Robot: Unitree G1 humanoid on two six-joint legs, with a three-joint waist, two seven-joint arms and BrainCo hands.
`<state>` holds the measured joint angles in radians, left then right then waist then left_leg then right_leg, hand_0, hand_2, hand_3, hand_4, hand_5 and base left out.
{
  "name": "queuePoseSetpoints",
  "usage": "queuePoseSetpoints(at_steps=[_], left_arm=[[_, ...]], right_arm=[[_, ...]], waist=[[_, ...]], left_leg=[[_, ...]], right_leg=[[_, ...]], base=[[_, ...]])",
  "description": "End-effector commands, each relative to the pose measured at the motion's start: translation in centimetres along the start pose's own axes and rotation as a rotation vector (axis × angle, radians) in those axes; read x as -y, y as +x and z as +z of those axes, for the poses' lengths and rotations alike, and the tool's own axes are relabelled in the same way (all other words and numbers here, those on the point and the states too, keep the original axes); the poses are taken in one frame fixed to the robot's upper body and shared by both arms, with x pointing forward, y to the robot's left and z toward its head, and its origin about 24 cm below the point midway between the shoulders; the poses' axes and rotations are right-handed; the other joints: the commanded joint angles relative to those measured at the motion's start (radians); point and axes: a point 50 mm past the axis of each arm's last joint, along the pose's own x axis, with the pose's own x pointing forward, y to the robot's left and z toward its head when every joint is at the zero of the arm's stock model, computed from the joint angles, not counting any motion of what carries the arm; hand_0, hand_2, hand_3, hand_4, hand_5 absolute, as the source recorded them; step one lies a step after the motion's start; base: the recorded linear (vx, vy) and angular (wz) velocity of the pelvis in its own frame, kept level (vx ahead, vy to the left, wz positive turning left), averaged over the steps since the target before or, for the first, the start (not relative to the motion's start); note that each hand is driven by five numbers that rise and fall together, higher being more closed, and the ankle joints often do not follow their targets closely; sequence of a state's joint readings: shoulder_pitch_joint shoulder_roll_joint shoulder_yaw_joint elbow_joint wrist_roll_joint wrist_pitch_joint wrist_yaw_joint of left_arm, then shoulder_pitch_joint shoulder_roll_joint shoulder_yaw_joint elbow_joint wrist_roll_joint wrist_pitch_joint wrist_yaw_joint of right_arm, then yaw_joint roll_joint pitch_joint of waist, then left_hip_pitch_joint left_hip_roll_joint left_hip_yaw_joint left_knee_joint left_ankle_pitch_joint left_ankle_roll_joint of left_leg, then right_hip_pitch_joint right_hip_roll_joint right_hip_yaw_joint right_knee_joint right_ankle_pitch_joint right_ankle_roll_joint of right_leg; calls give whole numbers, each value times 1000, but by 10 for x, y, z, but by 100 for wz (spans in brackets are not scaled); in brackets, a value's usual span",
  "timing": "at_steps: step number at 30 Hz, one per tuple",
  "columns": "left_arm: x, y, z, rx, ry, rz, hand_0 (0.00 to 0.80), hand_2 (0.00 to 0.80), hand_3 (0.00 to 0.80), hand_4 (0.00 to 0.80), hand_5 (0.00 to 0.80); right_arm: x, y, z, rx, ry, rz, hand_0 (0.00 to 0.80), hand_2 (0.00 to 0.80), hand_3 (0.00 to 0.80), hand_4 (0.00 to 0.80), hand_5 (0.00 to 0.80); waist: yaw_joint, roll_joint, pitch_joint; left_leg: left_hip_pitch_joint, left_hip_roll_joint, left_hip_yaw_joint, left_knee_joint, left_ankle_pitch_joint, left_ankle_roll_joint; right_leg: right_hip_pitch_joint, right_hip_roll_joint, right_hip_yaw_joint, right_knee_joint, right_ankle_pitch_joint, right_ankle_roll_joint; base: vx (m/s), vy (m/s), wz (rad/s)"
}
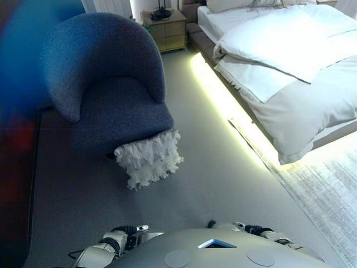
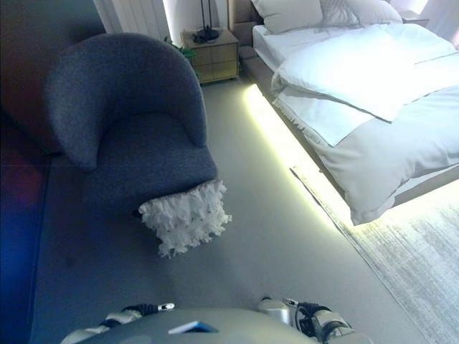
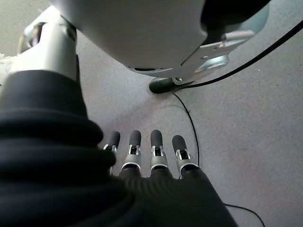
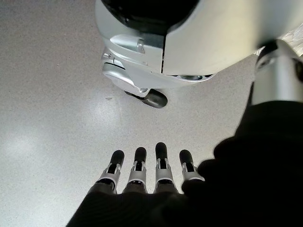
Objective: Pick up the cushion and take it to the sofa
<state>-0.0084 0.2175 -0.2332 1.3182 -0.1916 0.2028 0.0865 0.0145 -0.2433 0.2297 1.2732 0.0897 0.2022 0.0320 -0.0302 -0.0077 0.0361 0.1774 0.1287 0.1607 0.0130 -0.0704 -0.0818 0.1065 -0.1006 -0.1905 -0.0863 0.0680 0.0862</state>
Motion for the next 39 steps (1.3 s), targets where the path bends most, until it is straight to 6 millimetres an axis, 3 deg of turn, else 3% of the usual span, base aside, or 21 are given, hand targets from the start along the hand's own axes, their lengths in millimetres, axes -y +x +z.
queuePoseSetpoints(at_steps=[1, 3, 9, 12, 14, 19, 22, 24, 27, 29, 30, 31, 33, 34, 35, 36, 39], left_arm=[[4, -1, 19, 47, -127, 7, 0, 0, 0, 0, 0], [5, -2, 21, 55, -176, 0, 0, 0, 0, 0, 0], [4, 0, 6, 20, -182, -15, 0, 0, 0, 0, 0], [6, 0, -6, -20, -236, -46, 0, 0, 0, 0, 0], [8, 1, -10, -26, -250, -57, 0, 0, 0, 0, 0], [10, 1, -19, -62, -239, -41, 0, 0, 0, 0, 0], [6, 1, -16, -67, -213, -24, 0, 0, 0, 0, 0], [0, 1, -13, -55, -203, -14, 0, 0, 0, 0, 0], [-9, 1, -6, -20, -200, -12, 0, 0, 0, 0, 0], [-14, 0, 2, 7, -180, -14, 0, 0, 0, 0, 0], [-15, 0, 5, 13, -172, -11, 0, 0, 0, 0, 0], [-18, 0, 12, 29, -165, -9, 0, 0, 0, 0, 0], [-20, -2, 26, 54, -160, -20, 0, 0, 0, 0, 0], [-21, -4, 38, 75, -150, -27, 0, 0, 0, 0, 0], [-20, -5, 49, 94, -138, -31, 0, 0, 0, 0, 0], [-20, -6, 53, 96, -129, -33, 0, 0, 0, 0, 0], [-15, -7, 55, 93, -114, -38, 0, 0, 0, 0, 0]], right_arm=[[0, -1, 18, -6, -42, 0, 0, 0, 0, 0, 0], [5, -1, 20, -28, -41, -18, 0, 0, 0, 0, 0], [11, -1, 14, -28, -22, -23, 0, 0, 0, 0, 0], [12, -1, 9, -37, -8, -31, 0, 0, 0, 0, 0], [10, -1, 6, -56, -12, -30, 0, 0, 0, 0, 0], [5, -1, -4, -126, 12, -37, 0, 0, 0, 0, 0], [2, 0, -7, -132, 42, -38, 0, 0, 0, 0, 0], [-1, 0, -5, -118, 68, -29, 0, 0, 0, 0, 0], [-5, 0, -1, -90, 99, -17, 0, 0, 0, 0, 0], [-5, 0, 4, -61, 87, -29, 0, 0, 0, 0, 0], [-4, 0, 7, -47, 84, -31, 0, 0, 0, 0, 0], [-3, 0, 14, -23, 83, -31, 0, 0, 0, 0, 0], [-1, -1, 26, 8, 82, -32, 0, 0, 0, 0, 0], [-1, -2, 32, 30, 83, -30, 0, 0, 0, 0, 0], [0, -3, 38, 48, 81, -29, 0, 0, 0, 0, 0], [0, -3, 40, 56, 80, -26, 0, 0, 0, 0, 0], [-1, -3, 37, 64, 103, -20, 0, 0, 0, 0, 0]], waist=[[36, -86, 79], [56, -85, 116], [87, -31, 135], [100, -17, 122], [110, -15, 107], [126, -19, 88], [120, -26, 83], [123, -49, 79], [126, -82, 58], [117, -82, 47], [110, -78, 45], [98, -71, 51], [91, -50, 61], [87, -38, 76], [80, -21, 91], [70, -19, 101], [38, -18, 114]], left_leg=[[-181, -48, 33, 362, -79, 85], [-276, -46, 25, 469, -50, 85], [-329, -90, 65, 147, 75, 37], [-327, -97, 61, 1, 138, 24], [-316, -100, 56, -92, 148, 25], [-334, -69, 17, -100, 133, 19], [-331, -68, 54, -64, 141, 42], [-353, -96, 35, 23, 101, 74], [-350, -151, 39, 83, 29, 142], [-299, -171, 41, 56, 12, 162], [-279, -174, 42, 45, 7, 164], [-261, -172, 38, 37, 5, 164], [-252, -149, 43, 26, 20, 156], [-208, -140, 31, 2, 13, 143], [-194, -119, 26, -14, 24, 137], [-187, -114, 15, -20, 19, 135], [-181, -107, -48, -34, 15, 128]], right_leg=[[16, 48, 35, 48, -115, -72], [21, 57, 41, 59, -111, -87], [124, 112, 35, 87, -222, -80], [174, 137, 52, 106, -277, -89], [209, 146, 71, 121, -319, -91], [246, 140, 86, 160, -395, -98], [227, 102, 58, 252, -424, -73], [210, 57, 44, 345, -391, -42], [167, 1, 27, 546, -211, 47], [75, -23, 27, 654, -107, 79], [36, -26, 31, 671, -89, 81], [-15, -6, 22, 629, -124, 75], [-87, 10, -22, 543, -139, 51], [-150, -31, -58, 496, -147, 48], [-202, -38, -71, 448, -129, 29], [-228, -41, -53, 400, -111, 30], [-216, -43, 90, 234, -70, 38]], base=[[-101, -204, -16], [-46, -123, -17], [210, 34, -15], [413, 71, -27], [488, 99, 41], [534, 121, 38], [657, 215, -30], [583, 195, -30], [560, 207, -30], [496, 184, -4], [436, 125, -2], [325, 46, 17], [200, -32, 20], [84, -97, 12], [119, -113, 8], [47, -153, 18], [159, -141, 56]])
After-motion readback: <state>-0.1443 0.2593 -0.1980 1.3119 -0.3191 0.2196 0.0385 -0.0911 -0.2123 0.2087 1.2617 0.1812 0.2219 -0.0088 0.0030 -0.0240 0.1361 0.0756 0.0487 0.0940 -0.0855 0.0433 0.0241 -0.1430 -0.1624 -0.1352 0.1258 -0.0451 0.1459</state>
